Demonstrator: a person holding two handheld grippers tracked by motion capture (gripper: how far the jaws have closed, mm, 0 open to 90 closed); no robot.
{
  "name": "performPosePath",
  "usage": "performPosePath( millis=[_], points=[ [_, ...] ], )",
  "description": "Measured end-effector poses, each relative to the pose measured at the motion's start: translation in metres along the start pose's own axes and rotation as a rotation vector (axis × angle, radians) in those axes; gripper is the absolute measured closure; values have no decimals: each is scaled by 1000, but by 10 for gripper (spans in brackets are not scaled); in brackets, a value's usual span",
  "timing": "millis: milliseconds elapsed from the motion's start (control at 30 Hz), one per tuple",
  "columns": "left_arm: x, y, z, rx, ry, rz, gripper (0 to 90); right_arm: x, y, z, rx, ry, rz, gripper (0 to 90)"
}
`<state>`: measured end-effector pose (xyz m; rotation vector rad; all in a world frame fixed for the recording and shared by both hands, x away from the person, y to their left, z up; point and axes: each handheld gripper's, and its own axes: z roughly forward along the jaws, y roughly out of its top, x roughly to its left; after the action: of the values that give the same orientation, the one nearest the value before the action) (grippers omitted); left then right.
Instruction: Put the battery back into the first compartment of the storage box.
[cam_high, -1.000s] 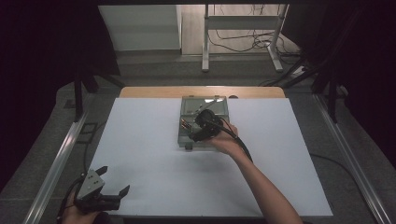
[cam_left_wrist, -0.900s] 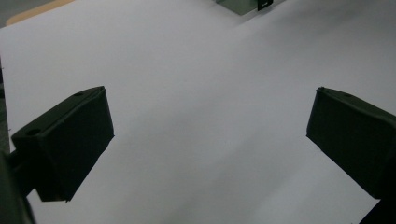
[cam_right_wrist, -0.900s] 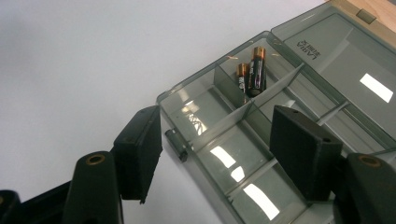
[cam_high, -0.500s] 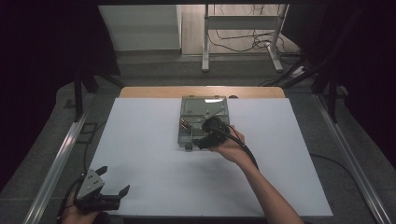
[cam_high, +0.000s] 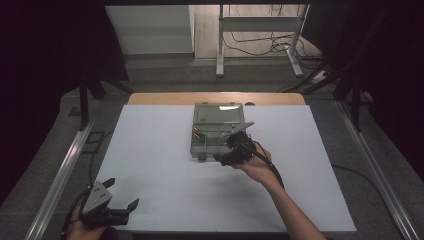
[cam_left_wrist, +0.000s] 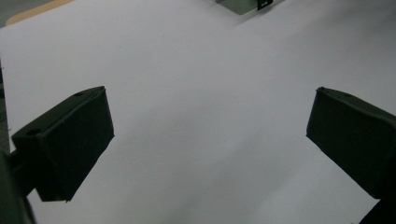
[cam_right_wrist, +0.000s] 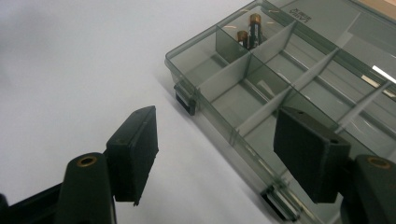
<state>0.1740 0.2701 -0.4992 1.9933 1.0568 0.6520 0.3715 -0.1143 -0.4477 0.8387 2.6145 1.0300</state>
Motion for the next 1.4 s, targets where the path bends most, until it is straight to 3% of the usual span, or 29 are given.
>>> performPosePath(
  millis=[933,1400],
  points=[
    [0,0,0,4,0,9,14,0,-38,-40,-31,-35,28,246],
    [0,0,0,0,-3,3,14,6,-56,-60,-24,-56,38,171]
  ],
)
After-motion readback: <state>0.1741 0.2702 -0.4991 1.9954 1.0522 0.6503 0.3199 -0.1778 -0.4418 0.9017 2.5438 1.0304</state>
